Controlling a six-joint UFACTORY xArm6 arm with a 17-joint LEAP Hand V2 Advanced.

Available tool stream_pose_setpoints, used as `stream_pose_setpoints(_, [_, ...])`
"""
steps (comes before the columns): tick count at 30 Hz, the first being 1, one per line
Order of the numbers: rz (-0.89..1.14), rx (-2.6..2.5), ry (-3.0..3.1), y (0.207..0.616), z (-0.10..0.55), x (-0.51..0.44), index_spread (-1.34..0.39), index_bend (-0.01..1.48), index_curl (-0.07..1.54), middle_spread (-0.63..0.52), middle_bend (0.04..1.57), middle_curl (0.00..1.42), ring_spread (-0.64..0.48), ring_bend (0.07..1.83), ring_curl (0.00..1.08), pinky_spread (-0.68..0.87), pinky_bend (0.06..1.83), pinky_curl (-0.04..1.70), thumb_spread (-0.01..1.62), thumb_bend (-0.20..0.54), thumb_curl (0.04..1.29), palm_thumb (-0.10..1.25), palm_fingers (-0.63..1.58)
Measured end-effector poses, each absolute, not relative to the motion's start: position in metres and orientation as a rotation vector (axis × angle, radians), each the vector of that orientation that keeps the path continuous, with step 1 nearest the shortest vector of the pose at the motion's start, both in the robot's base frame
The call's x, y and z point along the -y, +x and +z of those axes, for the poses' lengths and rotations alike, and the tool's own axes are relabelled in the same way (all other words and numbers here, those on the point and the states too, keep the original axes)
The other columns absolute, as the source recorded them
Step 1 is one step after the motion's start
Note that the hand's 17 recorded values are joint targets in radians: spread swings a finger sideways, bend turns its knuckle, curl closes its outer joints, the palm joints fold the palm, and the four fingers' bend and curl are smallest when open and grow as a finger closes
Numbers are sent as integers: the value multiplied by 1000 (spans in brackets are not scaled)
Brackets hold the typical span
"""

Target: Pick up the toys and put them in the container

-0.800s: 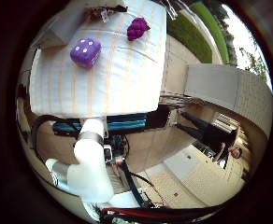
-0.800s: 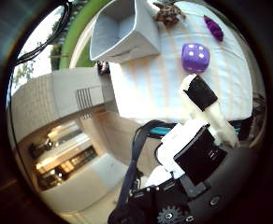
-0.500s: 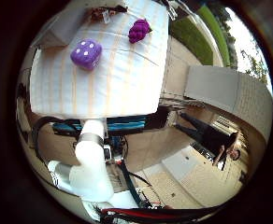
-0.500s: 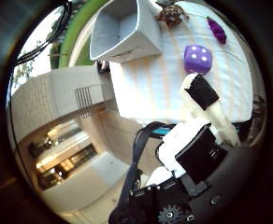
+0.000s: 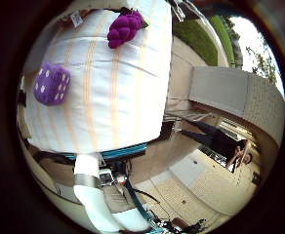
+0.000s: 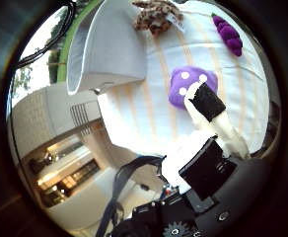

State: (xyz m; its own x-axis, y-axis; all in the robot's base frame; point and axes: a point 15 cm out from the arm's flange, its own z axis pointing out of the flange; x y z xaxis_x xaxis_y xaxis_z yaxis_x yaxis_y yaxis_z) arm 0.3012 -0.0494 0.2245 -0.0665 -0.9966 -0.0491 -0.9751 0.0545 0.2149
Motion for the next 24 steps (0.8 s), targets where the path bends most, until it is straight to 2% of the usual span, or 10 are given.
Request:
stream_pose_setpoints(8, [-291, 2178, 2078, 306, 163, 45, -116, 160, 290, 13, 182, 327, 273, 401, 334, 408, 462, 208, 1186, -37, 353, 621, 278])
stream_pose_setpoints(15, [-312, 2129, 2102, 304, 156, 35, -68, 191, 300, -2, 209, 342, 274, 459, 339, 392, 421, 182, 1158, -30, 347, 595, 407])
stream_pose_setpoints(18, [-309, 2126, 2107, 305, 157, 35, -96, 188, 305, -49, 278, 369, 266, 543, 353, 391, 384, 153, 1153, -28, 347, 592, 598])
stream_pose_setpoints(20, [-311, 2114, 2123, 305, 158, 35, -151, 196, 312, -91, 364, 402, 233, 638, 382, 396, 387, 137, 1153, -15, 352, 620, 828])
stream_pose_setpoints(21, [-313, 2110, 2131, 305, 158, 34, -194, 189, 313, -108, 411, 424, 212, 688, 396, 403, 442, 143, 1152, -10, 357, 643, 982])
stream_pose_setpoints(23, [-313, 2108, 2139, 305, 159, 34, -232, 176, 307, -124, 445, 439, 187, 721, 404, 408, 501, 150, 1150, -7, 364, 667, 1099])
stream_pose_setpoints(24, [-307, 2110, 2144, 306, 161, 33, -268, 168, 319, -125, 539, 484, 159, 799, 446, 413, 600, 188, 1154, 11, 380, 718, 1248])
